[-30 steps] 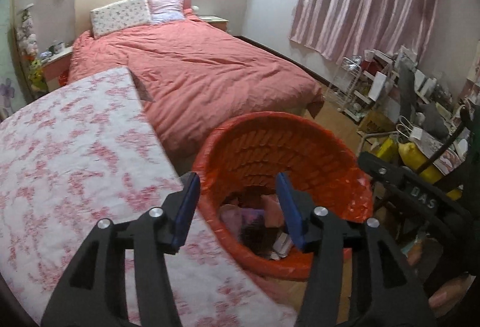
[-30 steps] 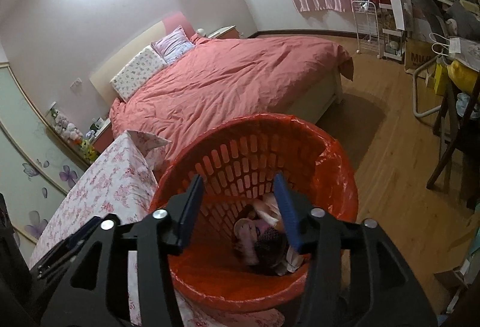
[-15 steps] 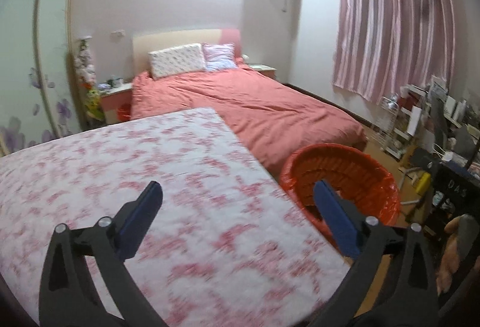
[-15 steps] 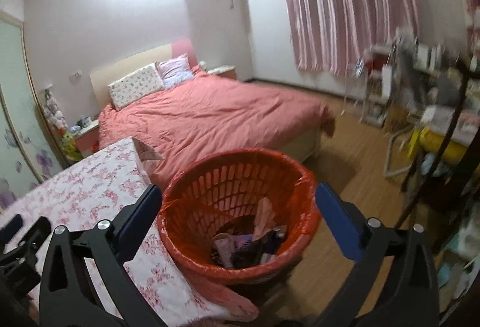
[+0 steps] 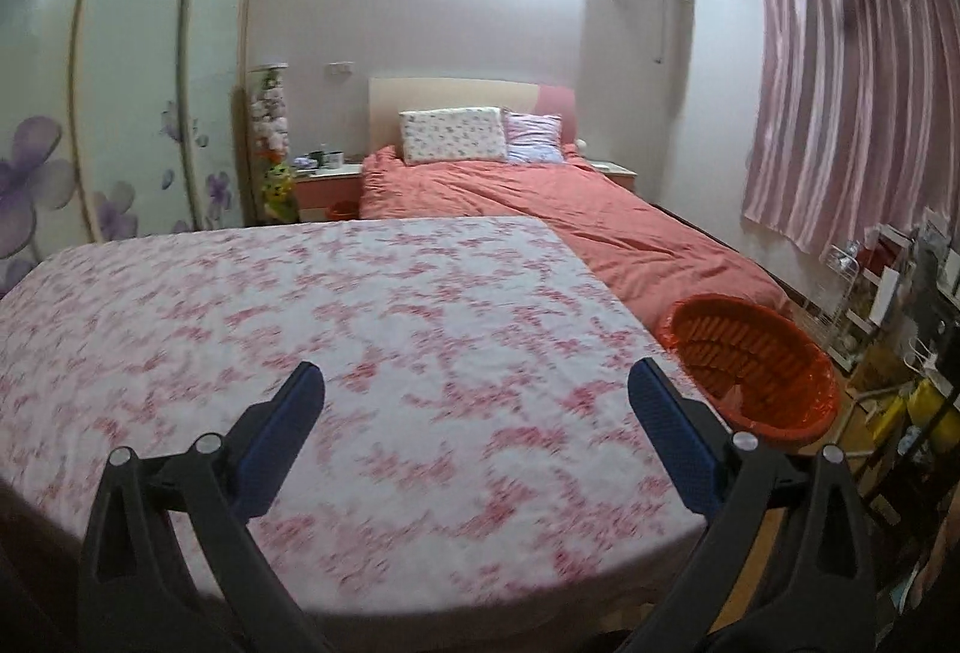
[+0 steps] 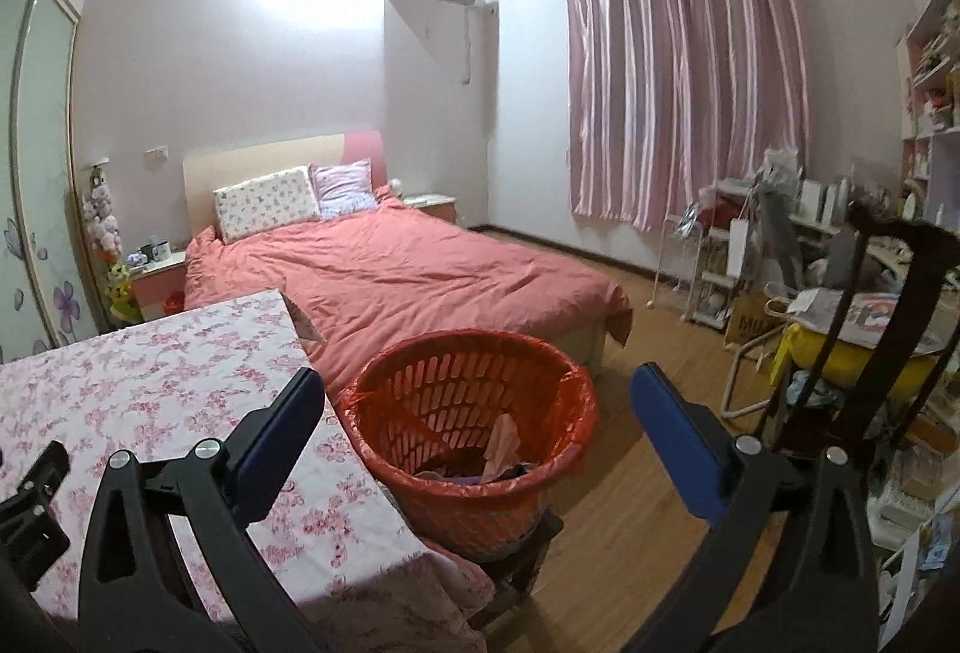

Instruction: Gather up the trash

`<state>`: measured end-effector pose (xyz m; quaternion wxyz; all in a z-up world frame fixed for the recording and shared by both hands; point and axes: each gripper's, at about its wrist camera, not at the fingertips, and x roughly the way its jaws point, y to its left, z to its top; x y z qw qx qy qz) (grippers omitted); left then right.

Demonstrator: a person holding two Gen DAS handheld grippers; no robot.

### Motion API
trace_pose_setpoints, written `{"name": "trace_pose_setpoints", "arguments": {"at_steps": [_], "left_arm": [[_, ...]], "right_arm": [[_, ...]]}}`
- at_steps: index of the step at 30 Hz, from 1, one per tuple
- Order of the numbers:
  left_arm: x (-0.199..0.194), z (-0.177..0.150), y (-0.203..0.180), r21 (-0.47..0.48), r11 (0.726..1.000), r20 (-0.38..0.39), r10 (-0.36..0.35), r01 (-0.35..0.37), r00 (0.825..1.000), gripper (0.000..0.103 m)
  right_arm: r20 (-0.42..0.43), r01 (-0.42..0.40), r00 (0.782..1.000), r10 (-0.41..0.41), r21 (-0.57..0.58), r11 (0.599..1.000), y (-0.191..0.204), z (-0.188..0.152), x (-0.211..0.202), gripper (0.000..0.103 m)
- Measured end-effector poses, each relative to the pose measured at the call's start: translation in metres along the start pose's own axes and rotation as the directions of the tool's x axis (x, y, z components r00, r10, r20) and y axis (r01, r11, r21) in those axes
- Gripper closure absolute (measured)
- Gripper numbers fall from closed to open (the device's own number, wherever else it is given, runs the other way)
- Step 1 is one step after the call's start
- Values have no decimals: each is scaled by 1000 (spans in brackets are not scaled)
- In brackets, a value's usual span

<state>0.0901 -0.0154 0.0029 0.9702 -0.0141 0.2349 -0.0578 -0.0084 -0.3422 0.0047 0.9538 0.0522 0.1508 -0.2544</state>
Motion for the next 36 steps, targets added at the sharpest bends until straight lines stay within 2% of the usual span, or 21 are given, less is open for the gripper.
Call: {"name": "trace_pose_setpoints", "arguments": {"at_steps": [5, 14, 21, 36], "left_arm": [[-21, -12, 16, -31, 999, 17, 39, -38, 999, 4], [-44, -32, 24, -20, 998, 37, 68, -68, 997, 4], [-50, -40, 26, -14, 996, 31, 85, -85, 996, 4], [-53, -45, 32, -36, 995, 13, 94, -94, 995, 4]], "right_arm": [[19, 5, 1000, -5, -8, 1000, 4, -13, -17, 2], [-53, -38, 998, 36, -40, 998, 13, -35, -30, 2], [-104, -27, 994, 22, -44, 999, 15, -43, -33, 2], [-137, -1, 991, -7, -56, 998, 12, -55, -37, 2]]}}
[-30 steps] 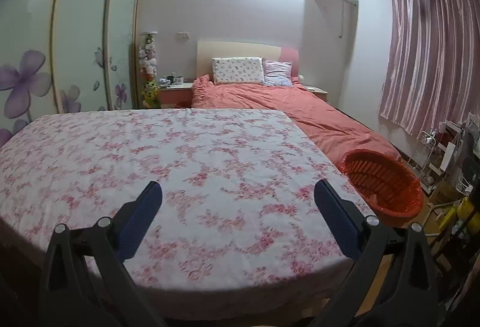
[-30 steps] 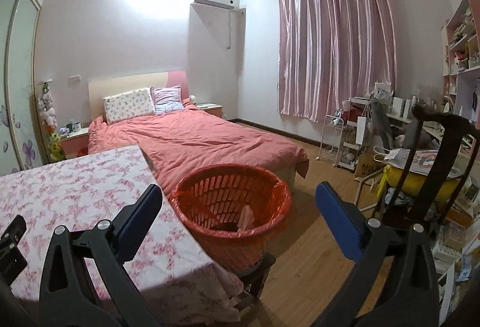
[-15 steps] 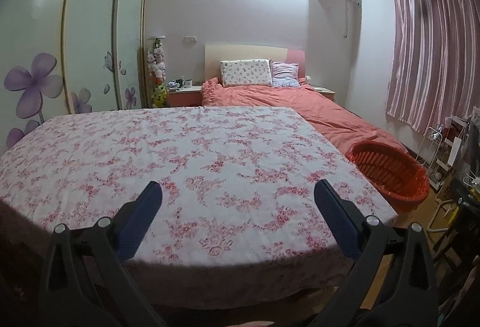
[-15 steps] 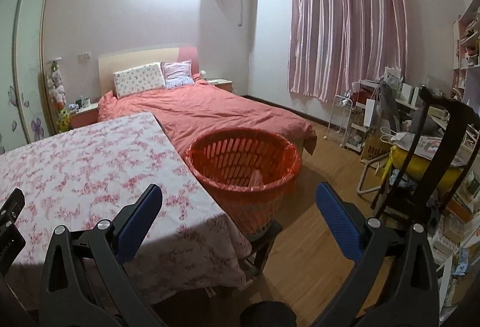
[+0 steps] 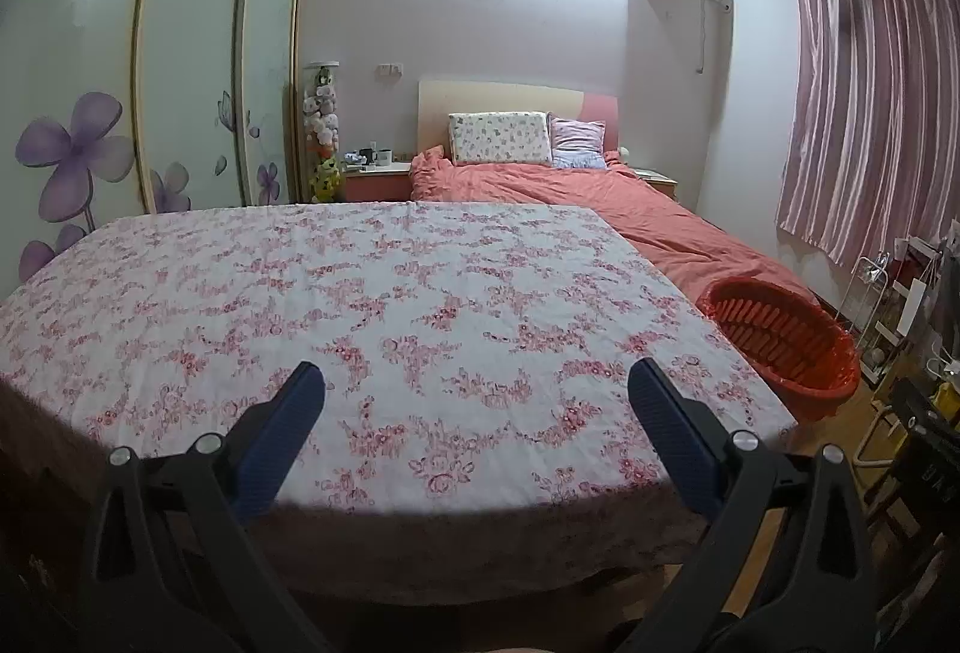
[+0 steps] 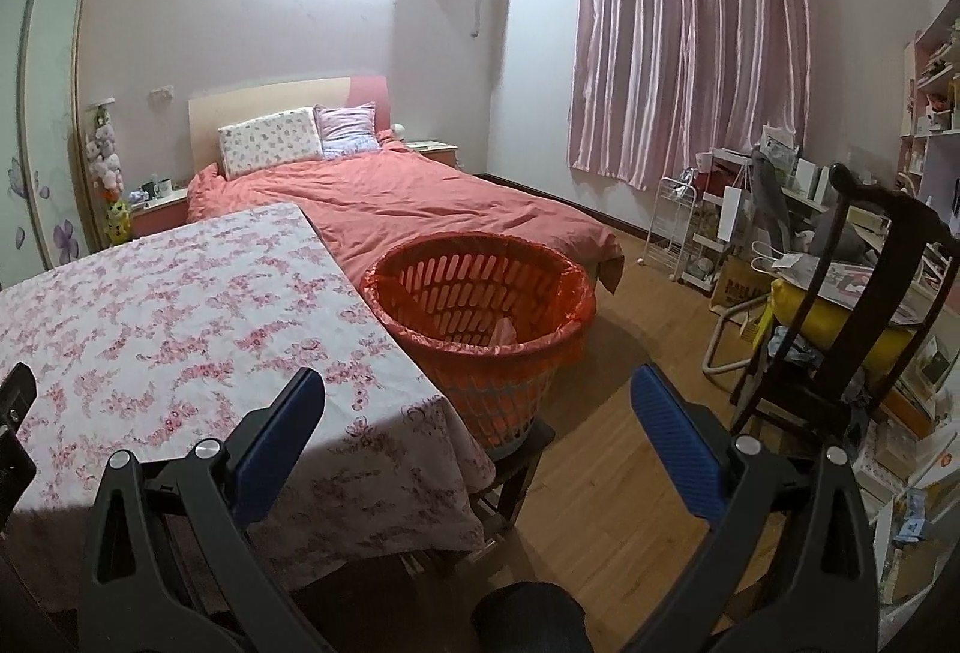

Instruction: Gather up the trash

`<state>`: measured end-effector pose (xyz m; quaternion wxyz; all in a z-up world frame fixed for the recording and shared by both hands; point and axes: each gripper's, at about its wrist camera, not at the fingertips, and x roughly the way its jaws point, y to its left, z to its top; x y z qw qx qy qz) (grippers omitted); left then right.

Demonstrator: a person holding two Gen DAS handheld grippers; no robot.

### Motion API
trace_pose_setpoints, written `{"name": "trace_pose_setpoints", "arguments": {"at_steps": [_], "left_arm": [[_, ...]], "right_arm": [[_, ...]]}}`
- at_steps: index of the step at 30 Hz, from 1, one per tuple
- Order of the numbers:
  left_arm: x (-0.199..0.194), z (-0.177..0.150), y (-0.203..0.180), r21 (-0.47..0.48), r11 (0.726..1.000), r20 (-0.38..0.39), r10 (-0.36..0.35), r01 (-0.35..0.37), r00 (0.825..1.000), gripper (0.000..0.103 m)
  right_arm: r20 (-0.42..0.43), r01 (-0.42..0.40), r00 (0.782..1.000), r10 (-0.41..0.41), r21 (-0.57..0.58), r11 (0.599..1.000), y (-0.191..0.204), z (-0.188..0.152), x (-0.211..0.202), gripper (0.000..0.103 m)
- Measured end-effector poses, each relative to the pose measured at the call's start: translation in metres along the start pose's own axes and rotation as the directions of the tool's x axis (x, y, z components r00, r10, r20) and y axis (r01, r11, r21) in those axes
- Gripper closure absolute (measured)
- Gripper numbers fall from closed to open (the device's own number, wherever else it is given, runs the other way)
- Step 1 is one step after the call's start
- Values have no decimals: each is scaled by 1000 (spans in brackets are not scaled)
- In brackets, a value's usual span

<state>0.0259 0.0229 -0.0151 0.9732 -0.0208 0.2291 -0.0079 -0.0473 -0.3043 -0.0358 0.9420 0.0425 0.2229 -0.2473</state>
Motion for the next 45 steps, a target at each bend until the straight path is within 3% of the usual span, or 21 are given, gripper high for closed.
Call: {"name": "trace_pose_setpoints", "arguments": {"at_steps": [11, 45], "left_arm": [[-1, -1, 1, -6, 1000, -6, 3, -3, 1000, 4], [-12, 0, -8, 7, 1000, -7, 8, -8, 1000, 4]], "right_arm": [[20, 39, 999, -39, 5, 999, -4, -3, -4, 2], [-19, -34, 999, 35, 16, 999, -6, -4, -5, 2]]}}
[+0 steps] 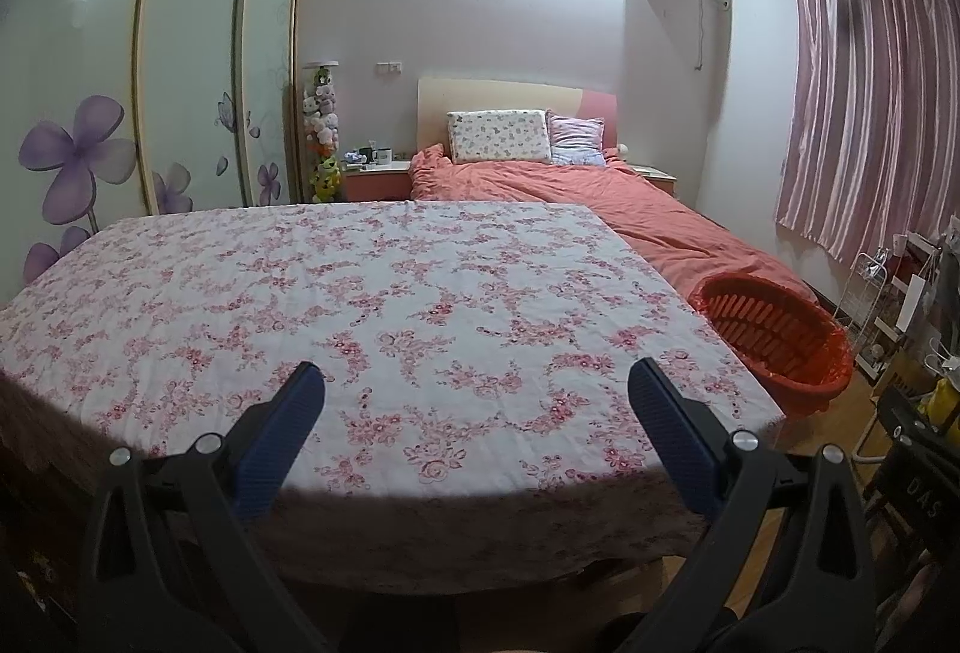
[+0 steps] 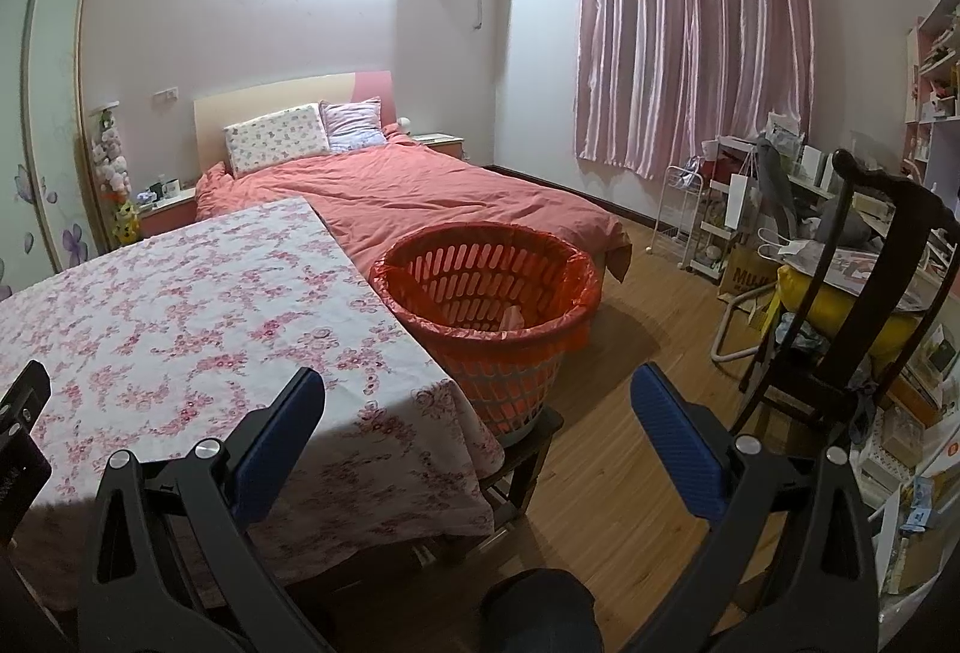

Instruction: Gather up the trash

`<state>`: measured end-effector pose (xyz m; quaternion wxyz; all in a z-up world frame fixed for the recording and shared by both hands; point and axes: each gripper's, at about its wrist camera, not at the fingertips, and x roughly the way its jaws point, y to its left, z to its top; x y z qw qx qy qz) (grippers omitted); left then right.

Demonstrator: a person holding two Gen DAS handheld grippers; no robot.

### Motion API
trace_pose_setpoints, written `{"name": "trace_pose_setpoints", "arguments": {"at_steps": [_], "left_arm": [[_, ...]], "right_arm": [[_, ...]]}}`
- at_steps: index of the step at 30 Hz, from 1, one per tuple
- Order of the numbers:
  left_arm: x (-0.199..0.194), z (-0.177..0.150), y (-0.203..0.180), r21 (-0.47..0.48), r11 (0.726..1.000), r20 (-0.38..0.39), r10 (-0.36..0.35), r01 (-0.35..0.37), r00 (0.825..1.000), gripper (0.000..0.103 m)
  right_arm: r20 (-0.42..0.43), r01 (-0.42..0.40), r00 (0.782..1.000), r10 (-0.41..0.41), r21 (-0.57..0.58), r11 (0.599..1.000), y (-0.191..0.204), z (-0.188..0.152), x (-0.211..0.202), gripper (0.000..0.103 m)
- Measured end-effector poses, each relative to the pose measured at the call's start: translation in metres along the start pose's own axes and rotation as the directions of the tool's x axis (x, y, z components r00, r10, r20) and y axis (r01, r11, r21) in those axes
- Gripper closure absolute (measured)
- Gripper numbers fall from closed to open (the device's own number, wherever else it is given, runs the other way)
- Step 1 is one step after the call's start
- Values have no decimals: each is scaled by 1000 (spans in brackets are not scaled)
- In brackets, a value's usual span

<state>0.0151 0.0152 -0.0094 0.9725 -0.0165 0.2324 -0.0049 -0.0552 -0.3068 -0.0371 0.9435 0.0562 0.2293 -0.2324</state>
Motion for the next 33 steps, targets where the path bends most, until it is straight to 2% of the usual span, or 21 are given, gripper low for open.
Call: {"name": "trace_pose_setpoints", "arguments": {"at_steps": [11, 33], "left_arm": [[-1, 1, -1, 6, 999, -5, 46, -46, 999, 4], [-2, 1, -1, 6, 999, -5, 47, -47, 999, 4]], "right_arm": [[-2, 0, 1000, 0, 0, 1000, 1, 0, -1, 2], [-1, -1, 1000, 1, -1, 1000, 0, 0, 0, 2]]}}
